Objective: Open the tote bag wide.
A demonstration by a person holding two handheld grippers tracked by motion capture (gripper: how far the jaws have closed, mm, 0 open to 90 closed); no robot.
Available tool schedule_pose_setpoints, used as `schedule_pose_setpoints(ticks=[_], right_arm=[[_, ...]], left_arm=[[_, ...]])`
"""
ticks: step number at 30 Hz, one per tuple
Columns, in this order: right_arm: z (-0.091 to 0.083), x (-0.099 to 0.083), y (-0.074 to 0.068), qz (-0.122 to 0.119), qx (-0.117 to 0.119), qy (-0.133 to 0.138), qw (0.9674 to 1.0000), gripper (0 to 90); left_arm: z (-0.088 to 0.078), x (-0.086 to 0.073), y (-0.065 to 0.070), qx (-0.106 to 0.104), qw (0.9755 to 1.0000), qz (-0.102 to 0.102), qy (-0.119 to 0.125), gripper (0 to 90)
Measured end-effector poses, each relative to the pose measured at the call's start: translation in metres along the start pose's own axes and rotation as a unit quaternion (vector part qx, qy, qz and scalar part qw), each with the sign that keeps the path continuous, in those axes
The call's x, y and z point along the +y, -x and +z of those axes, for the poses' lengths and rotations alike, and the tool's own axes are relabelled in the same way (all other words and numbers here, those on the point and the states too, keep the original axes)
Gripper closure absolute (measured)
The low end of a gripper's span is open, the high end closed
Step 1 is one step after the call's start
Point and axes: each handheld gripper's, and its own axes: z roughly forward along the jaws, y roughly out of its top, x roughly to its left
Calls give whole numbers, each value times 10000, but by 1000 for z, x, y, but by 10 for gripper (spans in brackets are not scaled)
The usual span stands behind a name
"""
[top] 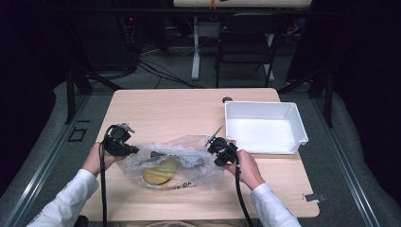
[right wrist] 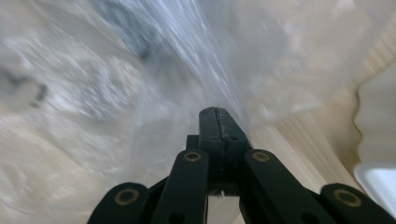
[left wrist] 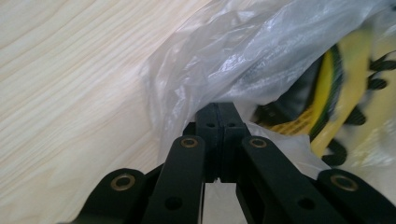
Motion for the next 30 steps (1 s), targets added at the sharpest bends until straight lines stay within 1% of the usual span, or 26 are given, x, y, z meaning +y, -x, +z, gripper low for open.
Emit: schedule_pose_setpoints(ticks=[1,2,3,4,8,9,10,11,12,13,14,15,17,18,19,20,21,22,23,24,25,26,27,28,29,30], right_arm=[[1,-2,1,19,-18,-50,10000,900],[1,-2,1,19,-18,-50,10000,900],[4,-4,2,64,-37,-36,10000,900],[8,-8,2,41,-173,-163,9997,900],[15,-11,0,84,-223,-177,9996,900],[18,-12,-1,128,-245,-123,9995,900],[21,-12,-1,42,-397,-234,9989,900],[21,-12,-1,42,-397,-234,9989,900],[22,-13,-2,69,-514,-280,9983,900],[22,-13,-2,69,-514,-280,9983,900],[24,-14,-2,138,-615,-238,9977,900],[23,-15,-1,74,-680,-309,9972,900],[19,-16,1,130,-513,-174,9984,900],[14,-17,3,152,-327,-61,9993,900],[1,-17,4,285,164,437,9985,900],[-8,-17,4,265,311,669,9969,900],[-16,-15,3,257,480,855,9949,900],[-16,-15,3,257,480,855,9949,900],[-29,-10,-1,197,738,1188,9900,900],[-32,-7,-4,108,873,1338,9871,900],[-34,-3,-6,1,963,1361,9860,900],[-34,-3,-6,1,963,1361,9860,900],[-31,6,-17,-263,1185,1368,9831,900],[-31,6,-17,-263,1185,1368,9831,900],[-26,10,-22,-336,1188,1326,9834,900],[-17,18,-30,-464,779,1269,9878,900]], left_arm=[[2,-2,0,97,9999,20,-30,900],[2,-2,0,97,9999,20,-30,900],[4,-3,0,213,9997,56,-89,900],[7,-6,0,192,9998,34,-89,900],[15,-11,0,295,9995,-11,-131,900],[17,-11,1,376,9991,32,-187,900],[19,-12,2,501,9985,41,-201,900],[19,-12,2,501,9985,41,-201,900],[20,-11,2,905,9955,140,-247,900],[20,-11,2,905,9955,140,-247,900],[20,-11,0,863,9961,84,-183,900],[19,-11,-3,778,9969,4,-144,900],[15,-10,-5,603,9980,-175,89,900],[10,-10,-6,441,9985,-255,197,900],[2,-8,-4,219,9982,-321,446,900],[2,-8,-4,219,9982,-321,446,900],[-5,-5,0,45,9973,-341,649,900],[-5,-5,0,45,9973,-341,649,900],[-9,-2,4,-129,9967,-306,744,900],[-9,-1,7,-225,9963,-299,769,900],[-9,-1,7,-225,9963,-299,769,900],[-9,0,10,-229,9962,-259,798,900],[-9,1,13,-261,9961,-223,814,900],[-8,3,15,-262,9962,-181,815,900],[-7,4,17,-231,9966,-118,785,900],[-6,5,19,-199,9967,-99,778,900]])
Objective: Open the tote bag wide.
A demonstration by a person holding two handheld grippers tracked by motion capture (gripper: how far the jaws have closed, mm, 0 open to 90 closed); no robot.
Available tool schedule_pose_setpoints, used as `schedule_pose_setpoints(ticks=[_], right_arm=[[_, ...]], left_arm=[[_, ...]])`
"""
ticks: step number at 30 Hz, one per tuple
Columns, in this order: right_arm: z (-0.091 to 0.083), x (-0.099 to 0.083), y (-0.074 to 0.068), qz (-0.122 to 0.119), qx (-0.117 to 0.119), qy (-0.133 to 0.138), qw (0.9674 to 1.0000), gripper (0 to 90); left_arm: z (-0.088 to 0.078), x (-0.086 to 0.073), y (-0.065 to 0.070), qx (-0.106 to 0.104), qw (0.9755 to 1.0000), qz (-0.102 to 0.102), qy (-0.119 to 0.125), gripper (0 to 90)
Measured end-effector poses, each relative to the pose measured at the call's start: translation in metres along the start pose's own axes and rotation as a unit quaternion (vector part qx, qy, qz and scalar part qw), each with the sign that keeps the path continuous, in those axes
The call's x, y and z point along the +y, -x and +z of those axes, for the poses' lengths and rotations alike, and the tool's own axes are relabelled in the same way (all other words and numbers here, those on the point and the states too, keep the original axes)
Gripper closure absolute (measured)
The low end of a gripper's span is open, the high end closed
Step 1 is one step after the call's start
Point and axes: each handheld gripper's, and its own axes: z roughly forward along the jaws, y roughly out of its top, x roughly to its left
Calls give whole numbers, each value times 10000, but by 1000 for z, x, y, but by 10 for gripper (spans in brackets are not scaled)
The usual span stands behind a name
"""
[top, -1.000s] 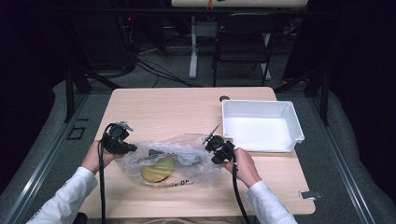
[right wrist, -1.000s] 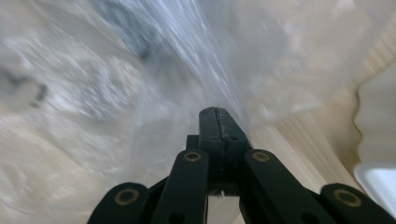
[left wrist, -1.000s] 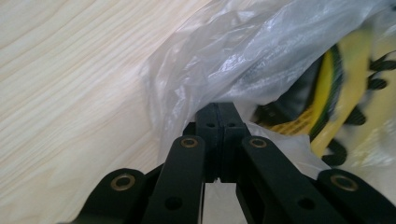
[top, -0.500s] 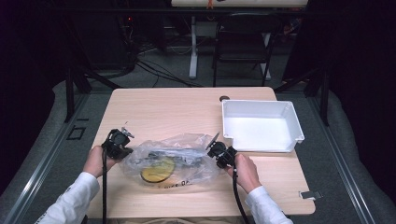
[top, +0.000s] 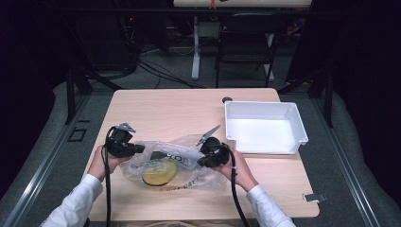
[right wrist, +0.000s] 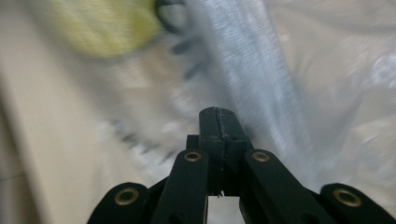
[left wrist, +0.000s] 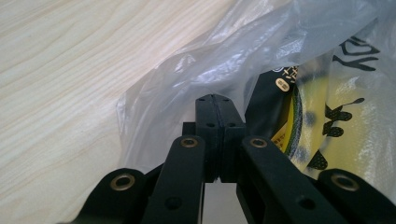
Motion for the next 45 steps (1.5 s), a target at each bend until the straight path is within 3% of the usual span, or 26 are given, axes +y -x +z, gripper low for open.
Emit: schedule_pose_setpoints(ticks=[1,2,4,5,10,12,13,14,15,16,17,19,21,24,30,33,35,36,37,38,39,40,43,45], right_arm=[[4,2,1,-20,-183,-41,9998,900],[4,2,1,-20,-183,-41,9998,900],[12,6,7,28,-813,99,9966,900],[12,6,7,28,-813,99,9966,900],[24,11,18,79,-1450,27,9894,900],[32,13,25,119,-1670,-163,9857,900],[32,13,25,119,-1670,-163,9857,900],[38,13,29,127,-1820,-352,9826,900],[41,12,31,146,-1824,-416,9822,900],[41,12,31,146,-1824,-416,9822,900],[46,10,33,209,-1923,-459,9800,900],[48,8,34,183,-1886,-633,9798,900],[50,6,34,211,-1939,-596,9790,900],[53,-2,36,250,-1885,-842,9781,900],[55,-8,35,255,-1856,-1000,9772,900],[51,-14,35,260,-1911,-1239,9734,900],[47,-19,36,285,-1855,-1238,9744,900],[47,-19,36,285,-1855,-1238,9744,900],[43,-24,38,456,-1712,-1055,9785,900],[38,-24,38,509,-1613,-999,9805,900],[33,-24,39,564,-1504,-855,9833,900],[26,-22,40,592,-1332,-696,9869,884],[4,-12,36,667,-1026,-130,9924,855],[-2,-7,34,651,-906,10,9938,857]], left_arm=[[4,1,1,68,9999,79,-79,900],[4,1,1,68,9999,79,-79,900],[9,1,1,108,9998,85,-134,900],[11,1,0,114,9997,103,-176,900],[20,0,-1,351,9988,170,-305,900],[23,0,-1,511,9978,207,-361,900],[25,0,-1,544,9974,237,-416,900],[27,0,-2,615,9970,243,-415,900],[30,0,-3,770,9952,295,-525,900],[30,0,-3,770,9952,295,-525,900],[32,0,-4,841,9944,318,-561,900],[37,-1,-6,1016,9918,341,-703,900],[39,-1,-7,1026,9914,335,-744,900],[48,-4,-11,1137,9882,362,-960,900],[56,-5,-15,1244,9851,383,-1128,900],[61,-7,-17,1322,9825,412,-1244,900],[61,-9,-21,1175,9859,255,-1161,900],[61,-9,-21,1175,9859,255,-1161,900],[59,-9,-22,1125,9876,182,-1079,900],[55,-9,-23,1058,9894,134,-986,900],[45,-7,-23,851,9938,11,-721,900],[40,-6,-22,773,9952,-45,-593,900],[33,-5,-19,684,9967,-60,-422,899],[31,-4,-16,630,9974,-64,-348,899]])
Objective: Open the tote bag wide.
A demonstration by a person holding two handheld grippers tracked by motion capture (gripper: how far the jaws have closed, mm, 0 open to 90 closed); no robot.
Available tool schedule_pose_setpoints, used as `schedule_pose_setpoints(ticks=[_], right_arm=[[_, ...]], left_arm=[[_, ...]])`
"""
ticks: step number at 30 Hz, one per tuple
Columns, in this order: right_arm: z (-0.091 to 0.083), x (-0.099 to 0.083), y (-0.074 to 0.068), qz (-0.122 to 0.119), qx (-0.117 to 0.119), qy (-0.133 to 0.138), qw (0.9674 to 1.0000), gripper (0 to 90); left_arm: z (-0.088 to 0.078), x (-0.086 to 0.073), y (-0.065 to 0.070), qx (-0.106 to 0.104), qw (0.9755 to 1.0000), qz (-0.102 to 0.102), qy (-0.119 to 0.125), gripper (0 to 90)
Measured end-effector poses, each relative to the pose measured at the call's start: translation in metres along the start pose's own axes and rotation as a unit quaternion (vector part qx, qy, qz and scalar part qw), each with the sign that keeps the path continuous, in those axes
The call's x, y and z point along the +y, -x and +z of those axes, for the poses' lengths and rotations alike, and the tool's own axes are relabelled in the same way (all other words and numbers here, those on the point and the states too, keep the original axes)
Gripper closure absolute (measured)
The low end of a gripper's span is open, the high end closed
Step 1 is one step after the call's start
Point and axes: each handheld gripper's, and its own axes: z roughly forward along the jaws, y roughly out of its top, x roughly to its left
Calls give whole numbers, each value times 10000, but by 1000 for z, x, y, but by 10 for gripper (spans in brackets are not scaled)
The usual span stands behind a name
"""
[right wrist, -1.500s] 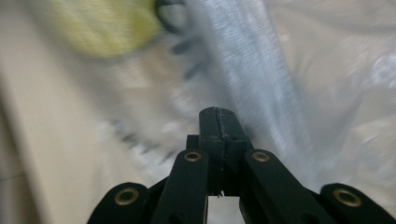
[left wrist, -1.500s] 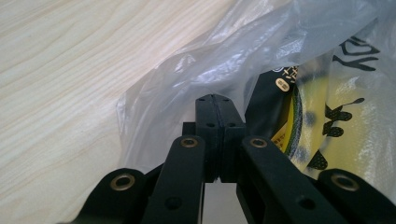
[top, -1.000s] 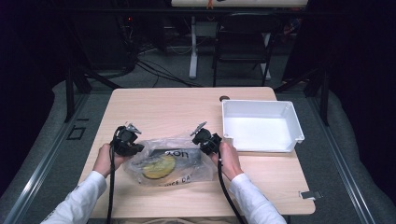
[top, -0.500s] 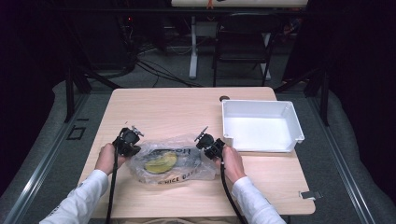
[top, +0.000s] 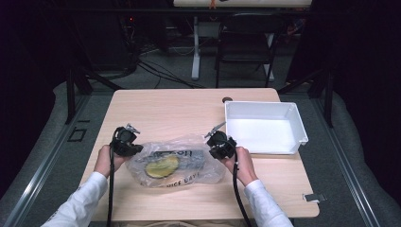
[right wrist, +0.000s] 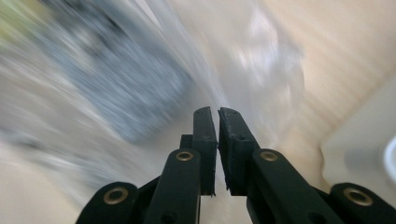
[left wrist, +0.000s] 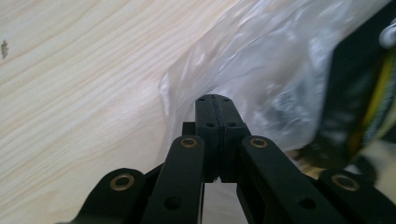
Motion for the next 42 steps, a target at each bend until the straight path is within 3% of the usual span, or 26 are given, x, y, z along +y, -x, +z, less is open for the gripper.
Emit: schedule_pose_setpoints(ticks=[2,3,6,7,12,14,18,21,27,29,32,33,34,35,38,40,42], right_arm=[[-6,10,-6,-149,200,141,9996,876],[-5,20,-14,-343,369,162,9986,893],[1,30,-22,-483,520,189,9973,900],[9,41,-28,-711,476,150,9962,900],[34,53,-31,-847,385,73,9956,900],[43,55,-30,-820,504,34,9954,900],[38,51,-35,-928,821,-124,9922,900],[35,46,-38,-941,913,-128,9913,900],[26,33,-46,-1071,1243,-298,9860,900],[26,32,-47,-1060,1222,-315,9863,900],[22,32,-43,-928,1168,-87,9888,891],[21,34,-40,-868,1204,-35,9889,831],[21,34,-40,-868,1204,-35,9889,831],[22,35,-33,-670,1090,34,9918,684],[23,32,-21,-274,1105,58,9935,495],[23,27,-13,-42,1232,77,9923,417],[22,24,-10,56,1205,37,9927,377]], left_arm=[[1,1,2,-130,9999,7,-43,899],[2,2,4,-152,9999,27,-17,900],[1,3,6,-167,9999,43,-3,900],[1,3,6,-231,9997,53,14,899],[0,3,8,-231,9997,71,46,899],[0,3,8,-236,9997,88,39,899],[-1,3,7,-203,9997,66,88,899],[-2,4,8,-235,9997,66,97,897],[-10,4,9,-200,9996,23,203,888],[-11,4,9,-184,9996,12,222,884],[-17,3,10,-237,9993,1,284,858],[-18,3,10,-272,9991,-19,315,840],[-19,2,10,-311,9990,-36,311,840],[-19,2,10,-367,9989,-45,281,783],[-14,-2,10,-552,9984,-54,82,683],[-11,-2,10,-536,9985,-74,-9,594],[-9,-3,9,-563,9984,-105,-36,587]])
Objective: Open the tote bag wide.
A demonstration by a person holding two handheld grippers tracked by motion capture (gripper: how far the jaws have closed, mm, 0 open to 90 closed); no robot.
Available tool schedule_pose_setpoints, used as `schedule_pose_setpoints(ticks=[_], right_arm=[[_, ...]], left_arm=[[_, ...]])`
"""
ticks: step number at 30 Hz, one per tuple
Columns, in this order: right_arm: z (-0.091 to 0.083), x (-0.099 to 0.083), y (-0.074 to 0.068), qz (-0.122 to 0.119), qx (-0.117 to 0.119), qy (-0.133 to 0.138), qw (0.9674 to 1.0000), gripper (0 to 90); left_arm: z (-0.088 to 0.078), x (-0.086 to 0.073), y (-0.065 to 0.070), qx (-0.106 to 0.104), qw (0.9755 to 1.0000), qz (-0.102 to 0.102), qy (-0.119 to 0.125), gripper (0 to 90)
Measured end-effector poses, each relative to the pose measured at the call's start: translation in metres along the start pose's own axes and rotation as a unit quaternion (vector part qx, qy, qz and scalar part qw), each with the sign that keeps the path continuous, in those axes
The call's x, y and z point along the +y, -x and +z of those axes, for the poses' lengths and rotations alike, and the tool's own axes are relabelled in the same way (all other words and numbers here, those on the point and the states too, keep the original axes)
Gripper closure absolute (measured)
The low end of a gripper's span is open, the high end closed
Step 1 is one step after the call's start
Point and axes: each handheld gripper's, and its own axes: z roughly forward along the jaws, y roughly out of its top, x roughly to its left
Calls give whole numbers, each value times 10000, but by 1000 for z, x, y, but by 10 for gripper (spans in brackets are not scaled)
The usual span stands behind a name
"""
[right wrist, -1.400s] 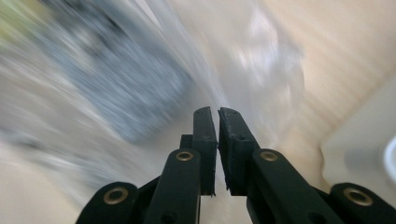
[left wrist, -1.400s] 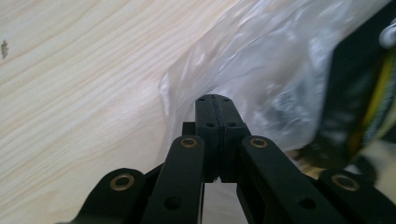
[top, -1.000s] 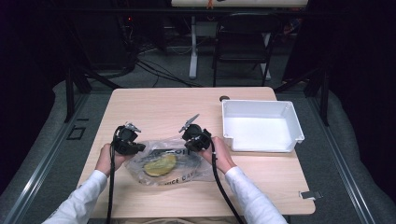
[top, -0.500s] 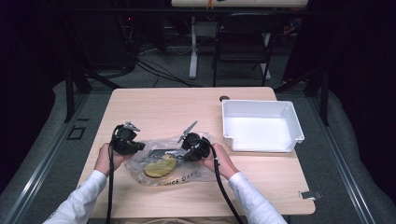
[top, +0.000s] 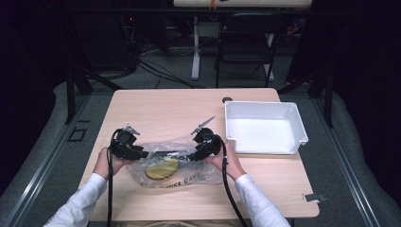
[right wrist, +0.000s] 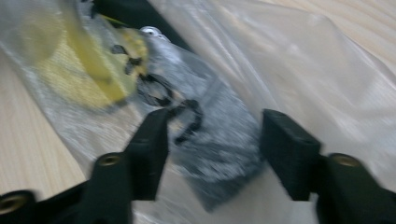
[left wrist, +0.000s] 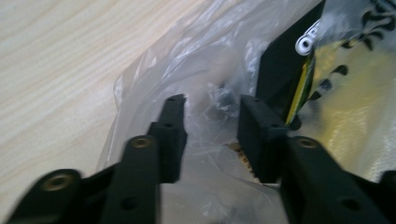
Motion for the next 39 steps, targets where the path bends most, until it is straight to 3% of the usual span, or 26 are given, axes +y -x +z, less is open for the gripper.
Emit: schedule_pose_setpoints(ticks=[2,5,9,11,16,19,20,24,33,35,37,39], right_arm=[[0,-5,5,159,35,-23,9999,376],[-1,-17,9,296,68,-100,9995,465],[-4,-25,16,399,186,-243,9987,522],[-5,-30,16,480,360,-226,9979,622],[-7,-37,19,481,445,-292,9974,893],[-3,-40,17,475,350,-375,9976,900],[2,-42,14,401,228,-526,9976,900],[1,-47,9,314,190,-711,9968,900],[-5,-73,-5,303,317,-1064,9934,900],[-4,-73,-4,286,354,-1071,9932,882],[-11,-65,-3,265,436,-775,9957,715],[-16,-61,-3,187,486,-674,9964,692]], left_arm=[[3,0,-2,-24,10000,-42,-14,580],[8,0,-2,-66,9999,-45,-111,617],[10,0,-4,-113,9998,-75,-121,653],[10,-1,-7,-138,9998,-128,-93,703],[14,-3,-12,-192,9996,-208,-69,819],[15,-3,-13,-193,9996,-207,-86,872],[17,-2,-11,-170,9997,-163,-100,885],[18,0,-9,-71,9999,-89,-96,896],[23,6,-7,250,9996,43,-104,898],[22,6,-6,238,9996,31,-119,894],[17,6,-7,195,9998,17,-73,868],[11,6,-6,153,9999,-21,17,844]])
